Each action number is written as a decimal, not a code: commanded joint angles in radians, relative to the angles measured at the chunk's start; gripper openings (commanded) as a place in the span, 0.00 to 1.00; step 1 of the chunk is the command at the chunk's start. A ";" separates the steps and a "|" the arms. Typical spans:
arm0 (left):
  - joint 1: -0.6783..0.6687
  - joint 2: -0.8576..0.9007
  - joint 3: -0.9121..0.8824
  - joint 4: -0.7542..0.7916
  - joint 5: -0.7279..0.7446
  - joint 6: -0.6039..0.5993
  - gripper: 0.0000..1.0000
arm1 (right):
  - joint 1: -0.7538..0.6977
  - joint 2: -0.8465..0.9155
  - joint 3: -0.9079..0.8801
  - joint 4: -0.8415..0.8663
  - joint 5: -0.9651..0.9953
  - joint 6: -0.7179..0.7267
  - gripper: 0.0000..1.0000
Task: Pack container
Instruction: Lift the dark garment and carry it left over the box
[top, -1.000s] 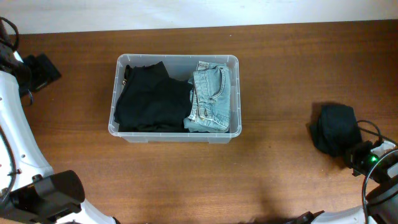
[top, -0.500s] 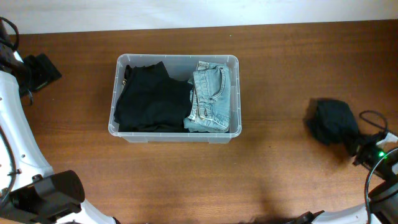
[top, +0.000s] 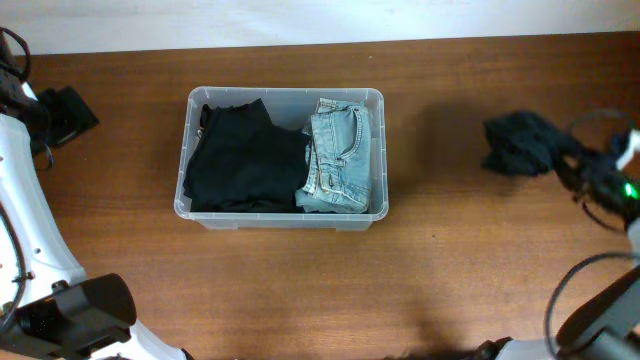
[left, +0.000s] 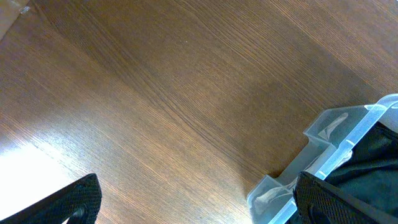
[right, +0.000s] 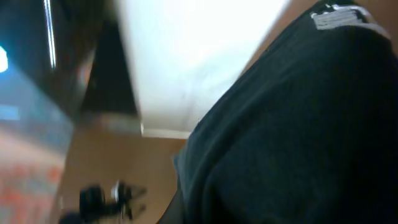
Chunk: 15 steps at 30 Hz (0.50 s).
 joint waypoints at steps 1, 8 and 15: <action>0.002 -0.024 0.011 0.002 0.000 -0.009 0.99 | 0.151 -0.086 0.127 0.008 -0.065 0.036 0.04; 0.002 -0.025 0.011 0.002 0.000 -0.009 0.99 | 0.533 -0.105 0.359 0.022 0.117 0.094 0.04; 0.002 -0.024 0.011 0.002 0.000 -0.009 0.99 | 0.845 -0.091 0.387 0.059 0.392 0.106 0.04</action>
